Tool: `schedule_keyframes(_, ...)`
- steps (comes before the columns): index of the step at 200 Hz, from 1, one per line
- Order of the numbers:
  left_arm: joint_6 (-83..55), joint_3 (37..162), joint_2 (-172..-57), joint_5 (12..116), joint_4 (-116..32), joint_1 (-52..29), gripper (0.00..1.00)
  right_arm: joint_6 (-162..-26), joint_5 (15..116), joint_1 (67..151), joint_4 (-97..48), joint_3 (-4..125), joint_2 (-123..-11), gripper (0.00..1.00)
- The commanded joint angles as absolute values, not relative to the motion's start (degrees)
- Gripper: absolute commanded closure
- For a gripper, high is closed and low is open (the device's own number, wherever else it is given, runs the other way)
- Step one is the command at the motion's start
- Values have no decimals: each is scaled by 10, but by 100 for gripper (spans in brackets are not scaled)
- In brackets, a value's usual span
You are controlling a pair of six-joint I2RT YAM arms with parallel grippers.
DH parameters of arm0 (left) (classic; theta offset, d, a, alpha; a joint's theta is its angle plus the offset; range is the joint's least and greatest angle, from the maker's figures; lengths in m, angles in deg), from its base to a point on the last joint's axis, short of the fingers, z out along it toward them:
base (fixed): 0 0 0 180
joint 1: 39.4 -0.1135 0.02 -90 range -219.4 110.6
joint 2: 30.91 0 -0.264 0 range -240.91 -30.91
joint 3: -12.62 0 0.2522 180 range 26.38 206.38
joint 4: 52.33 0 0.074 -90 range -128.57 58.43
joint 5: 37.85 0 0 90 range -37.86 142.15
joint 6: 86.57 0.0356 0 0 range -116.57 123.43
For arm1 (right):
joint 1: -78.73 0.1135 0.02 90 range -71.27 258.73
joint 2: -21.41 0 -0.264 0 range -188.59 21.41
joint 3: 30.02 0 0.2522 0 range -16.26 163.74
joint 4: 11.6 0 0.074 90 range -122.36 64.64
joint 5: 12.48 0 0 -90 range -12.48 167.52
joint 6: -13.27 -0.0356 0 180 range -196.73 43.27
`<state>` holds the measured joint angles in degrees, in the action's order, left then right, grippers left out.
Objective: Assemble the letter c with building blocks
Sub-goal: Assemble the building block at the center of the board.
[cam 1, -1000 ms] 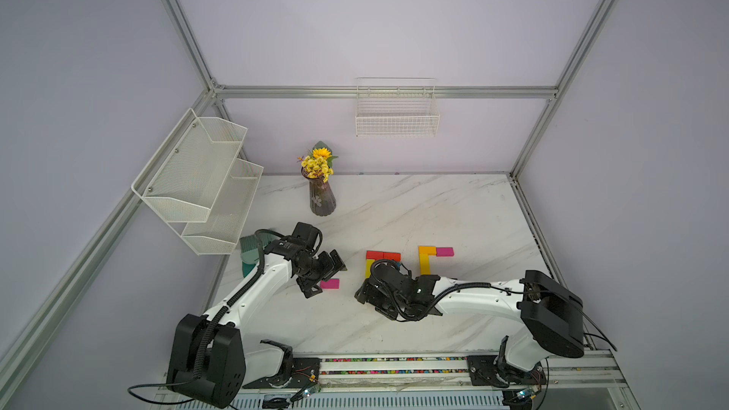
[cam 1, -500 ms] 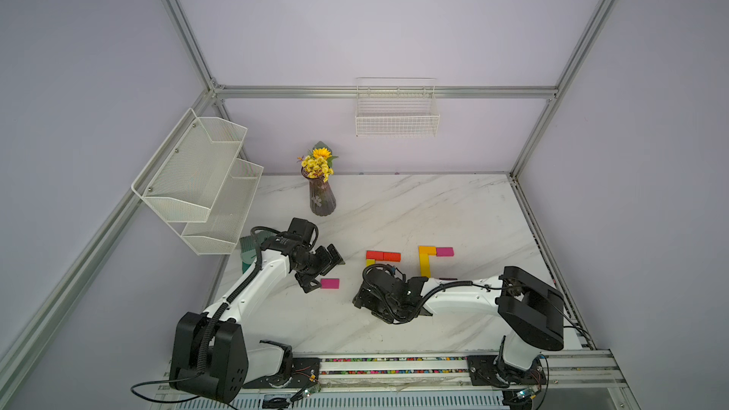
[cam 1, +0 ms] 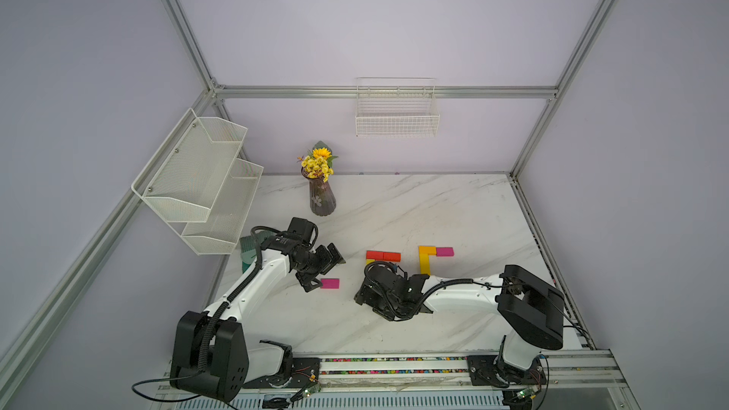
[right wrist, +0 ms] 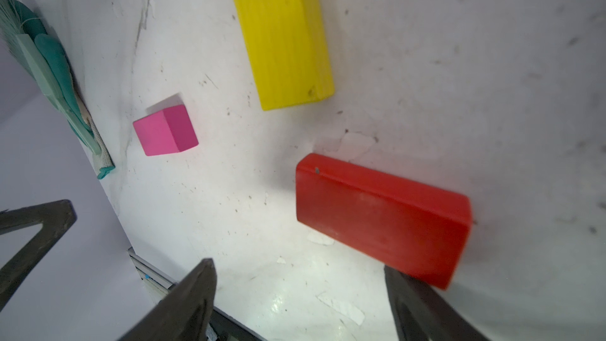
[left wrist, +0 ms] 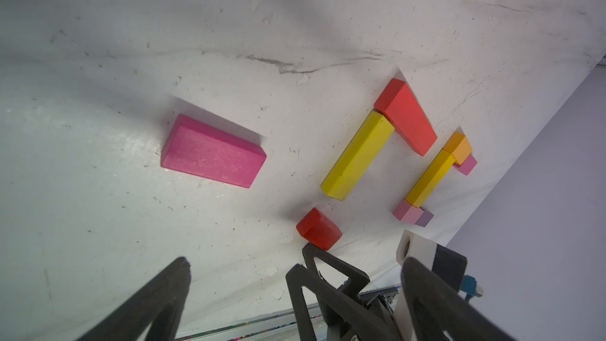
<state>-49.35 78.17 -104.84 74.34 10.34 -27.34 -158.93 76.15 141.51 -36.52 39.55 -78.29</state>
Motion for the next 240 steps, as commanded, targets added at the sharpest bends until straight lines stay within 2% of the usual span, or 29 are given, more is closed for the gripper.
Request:
schedule_keyframes(1,-481,787,-1044,754,96,-277,0,-1597,765,1410,-371,398,-794,17)
schedule_keyframes(240,-488,783,-1046,759,86,-277,0,-1576,745,1385,-371,424,-823,17)
